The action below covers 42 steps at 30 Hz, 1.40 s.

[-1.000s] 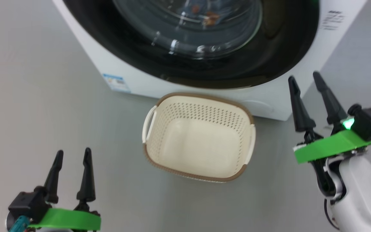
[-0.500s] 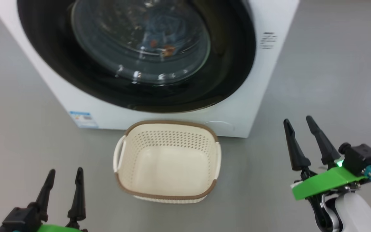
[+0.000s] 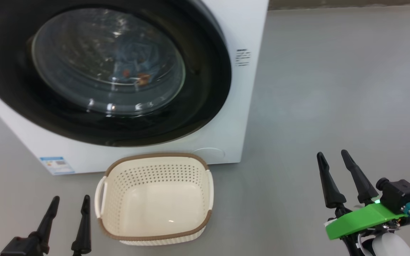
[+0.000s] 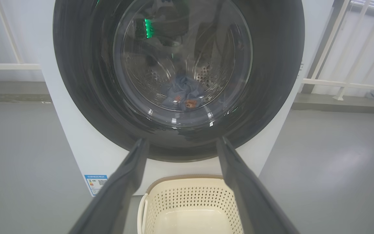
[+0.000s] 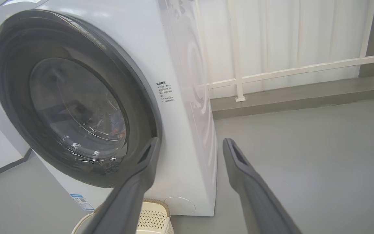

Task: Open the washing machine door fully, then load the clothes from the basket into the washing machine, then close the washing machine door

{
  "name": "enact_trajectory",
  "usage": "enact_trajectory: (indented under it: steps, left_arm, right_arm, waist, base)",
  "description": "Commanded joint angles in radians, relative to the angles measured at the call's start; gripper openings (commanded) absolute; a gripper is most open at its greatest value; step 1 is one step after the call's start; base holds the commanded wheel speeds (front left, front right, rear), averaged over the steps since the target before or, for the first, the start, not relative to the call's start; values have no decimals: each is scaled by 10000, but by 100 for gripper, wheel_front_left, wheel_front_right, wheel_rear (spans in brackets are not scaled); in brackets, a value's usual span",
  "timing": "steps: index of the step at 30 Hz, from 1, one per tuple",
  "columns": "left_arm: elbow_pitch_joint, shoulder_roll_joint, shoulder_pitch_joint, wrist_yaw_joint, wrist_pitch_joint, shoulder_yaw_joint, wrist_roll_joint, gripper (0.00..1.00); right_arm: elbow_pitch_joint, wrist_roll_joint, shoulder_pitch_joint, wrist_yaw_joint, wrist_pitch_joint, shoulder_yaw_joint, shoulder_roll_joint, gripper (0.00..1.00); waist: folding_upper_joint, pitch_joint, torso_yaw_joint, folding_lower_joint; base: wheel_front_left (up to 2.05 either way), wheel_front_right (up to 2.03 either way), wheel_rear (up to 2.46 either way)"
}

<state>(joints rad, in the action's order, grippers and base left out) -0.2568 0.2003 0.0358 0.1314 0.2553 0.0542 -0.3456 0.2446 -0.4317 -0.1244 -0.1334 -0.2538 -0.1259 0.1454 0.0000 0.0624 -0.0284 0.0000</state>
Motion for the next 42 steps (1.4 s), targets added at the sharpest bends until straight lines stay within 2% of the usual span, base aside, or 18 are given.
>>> enact_trajectory:
  steps: [1, 15, 42]
  left_arm:
    - [202, 240, 103, -8, 65, -416, -55, 100]
    - [337, 133, -200, -8, 65, -864, 83, 100]
    - [435, -45, -283, -8, 65, -1221, 367, 100]
  right_arm:
    - [-268, 18, 24, 27, -80, -140, 25, 100]
    - [-375, 43, 242, 27, -80, 23, 139, 100]
    - [-440, 103, 335, 27, -80, 156, 69, 100]
  waist:
    - [0, -184, -388, 0]
    - [0, -287, -1119, 0]
    - [0, -278, -970, 0]
  base:
    - [0, 0, 0]
    - [0, 0, 0]
    - [0, 0, 0]
